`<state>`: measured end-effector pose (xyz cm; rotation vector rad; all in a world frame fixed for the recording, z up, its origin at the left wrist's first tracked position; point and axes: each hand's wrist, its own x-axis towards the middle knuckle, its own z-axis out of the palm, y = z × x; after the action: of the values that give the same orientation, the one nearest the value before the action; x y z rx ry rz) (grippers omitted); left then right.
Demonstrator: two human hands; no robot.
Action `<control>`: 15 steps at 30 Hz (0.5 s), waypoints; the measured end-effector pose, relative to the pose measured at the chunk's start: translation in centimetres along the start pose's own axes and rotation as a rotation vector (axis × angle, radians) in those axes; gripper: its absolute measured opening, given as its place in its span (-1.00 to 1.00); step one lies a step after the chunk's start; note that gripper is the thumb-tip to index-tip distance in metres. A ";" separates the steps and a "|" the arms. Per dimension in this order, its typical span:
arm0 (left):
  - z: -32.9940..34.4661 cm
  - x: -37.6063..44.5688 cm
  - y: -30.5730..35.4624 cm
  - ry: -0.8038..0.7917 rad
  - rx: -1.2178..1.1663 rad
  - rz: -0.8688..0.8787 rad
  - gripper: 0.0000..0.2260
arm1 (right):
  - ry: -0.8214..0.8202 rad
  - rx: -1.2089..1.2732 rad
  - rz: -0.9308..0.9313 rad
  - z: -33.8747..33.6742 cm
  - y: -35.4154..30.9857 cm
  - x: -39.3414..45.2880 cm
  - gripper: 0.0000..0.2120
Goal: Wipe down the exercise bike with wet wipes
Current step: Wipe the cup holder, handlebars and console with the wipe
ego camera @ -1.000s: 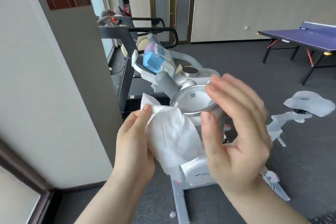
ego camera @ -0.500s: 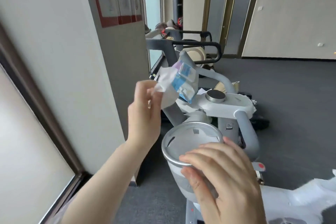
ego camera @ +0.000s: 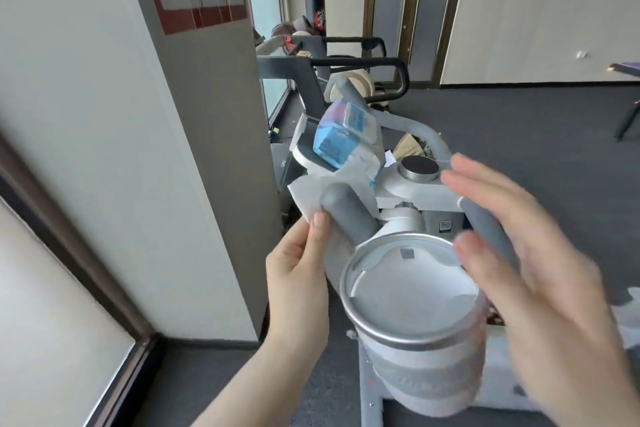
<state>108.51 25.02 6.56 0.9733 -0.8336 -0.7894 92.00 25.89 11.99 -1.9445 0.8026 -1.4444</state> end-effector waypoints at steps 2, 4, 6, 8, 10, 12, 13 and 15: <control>-0.9 0.4 0.9 -0.041 -0.068 0.003 -0.74 | -0.143 -0.049 0.072 -0.5 -1.1 4.0 -0.74; -1.9 1.6 2.6 -0.109 -0.016 0.079 -0.74 | -0.356 -0.071 0.087 -0.1 -1.8 7.3 -0.56; -2.4 3.3 4.9 -0.270 0.168 0.197 -0.77 | -0.533 -0.185 0.093 1.1 -2.0 9.6 -0.17; -2.7 4.8 6.7 -0.439 0.320 0.327 -0.82 | -0.651 -0.281 0.114 2.7 -1.8 10.8 -0.02; -2.9 6.1 7.8 -0.517 0.410 0.438 -0.85 | -0.708 -0.330 0.112 3.8 -1.1 11.0 -0.30; -2.6 7.1 8.6 -0.553 0.502 0.557 -0.84 | -0.616 -0.273 0.150 4.3 -0.5 10.9 -0.78; -2.5 7.5 8.7 -0.548 0.514 0.588 -0.82 | -0.501 -0.192 0.200 4.1 -0.1 11.0 -0.91; -2.7 8.3 8.1 -0.484 0.446 0.547 -0.78 | -0.194 -0.121 0.282 2.9 0.5 11.2 -0.96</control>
<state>116.18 21.75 15.03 0.8795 -1.6650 -0.3613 97.38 17.38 17.82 -1.9315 1.0449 -1.0461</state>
